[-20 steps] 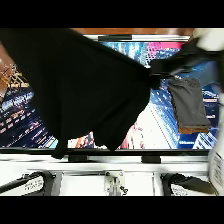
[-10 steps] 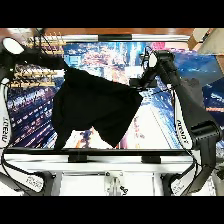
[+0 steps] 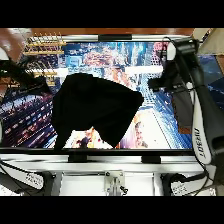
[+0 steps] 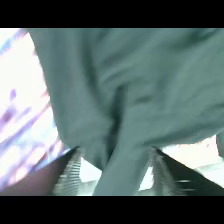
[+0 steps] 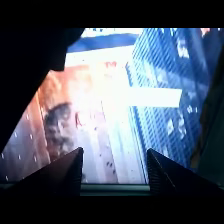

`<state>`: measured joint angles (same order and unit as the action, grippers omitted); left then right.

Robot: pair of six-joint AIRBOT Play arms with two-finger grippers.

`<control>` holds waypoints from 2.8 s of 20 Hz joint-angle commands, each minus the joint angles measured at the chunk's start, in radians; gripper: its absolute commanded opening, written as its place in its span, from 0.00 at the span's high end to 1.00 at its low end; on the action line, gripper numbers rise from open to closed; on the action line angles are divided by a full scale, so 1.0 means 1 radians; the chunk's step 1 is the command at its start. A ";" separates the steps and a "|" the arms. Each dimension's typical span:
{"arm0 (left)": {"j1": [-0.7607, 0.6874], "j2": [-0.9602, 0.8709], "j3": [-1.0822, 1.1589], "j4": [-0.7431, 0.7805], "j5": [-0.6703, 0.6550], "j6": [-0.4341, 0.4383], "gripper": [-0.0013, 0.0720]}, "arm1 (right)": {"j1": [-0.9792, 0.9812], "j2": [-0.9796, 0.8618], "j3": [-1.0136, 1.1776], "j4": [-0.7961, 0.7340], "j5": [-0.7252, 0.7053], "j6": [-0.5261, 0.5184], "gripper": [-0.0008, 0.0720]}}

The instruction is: Fold the shirts.

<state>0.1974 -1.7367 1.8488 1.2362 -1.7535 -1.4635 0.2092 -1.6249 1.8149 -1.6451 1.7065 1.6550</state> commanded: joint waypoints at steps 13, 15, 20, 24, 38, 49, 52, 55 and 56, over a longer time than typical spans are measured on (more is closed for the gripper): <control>0.232 0.143 -0.791 -0.242 0.454 0.262 0.29 | -0.035 0.215 -0.583 0.265 -0.182 0.039 0.28; 0.218 0.142 -0.791 -0.242 0.475 0.283 0.38 | -0.035 0.215 -0.583 0.264 -0.182 0.043 0.28; 0.201 0.141 -0.791 -0.242 0.519 0.289 0.64 | -0.035 0.215 -0.587 0.303 -0.212 0.060 0.24; 0.200 0.142 -0.789 -0.243 0.464 0.357 0.94 | -0.035 0.215 -0.741 0.575 -0.329 0.005 0.12; 0.221 0.188 -0.789 -0.243 0.461 0.461 0.94 | 0.296 0.118 -0.987 0.960 -0.732 0.061 0.12; 0.222 0.257 -0.597 -0.365 0.404 0.455 0.95 | 0.362 0.177 -0.892 0.952 -0.739 -0.034 0.89; 0.238 0.411 -0.501 -0.570 0.495 0.449 0.94 | 0.268 0.349 -0.729 0.700 -0.542 -0.025 0.89; 0.255 0.603 -0.358 -0.770 0.692 0.450 0.94 | 0.109 0.571 -0.487 0.486 -0.446 -0.014 0.89; 0.257 0.668 -0.300 -0.806 0.767 0.455 0.94 | 0.066 0.639 -0.398 0.421 -0.465 -0.014 0.89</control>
<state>0.4435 -1.2251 1.4216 0.6147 -1.1793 -1.0100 0.3882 -1.1599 1.2175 -1.0012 1.1725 1.6421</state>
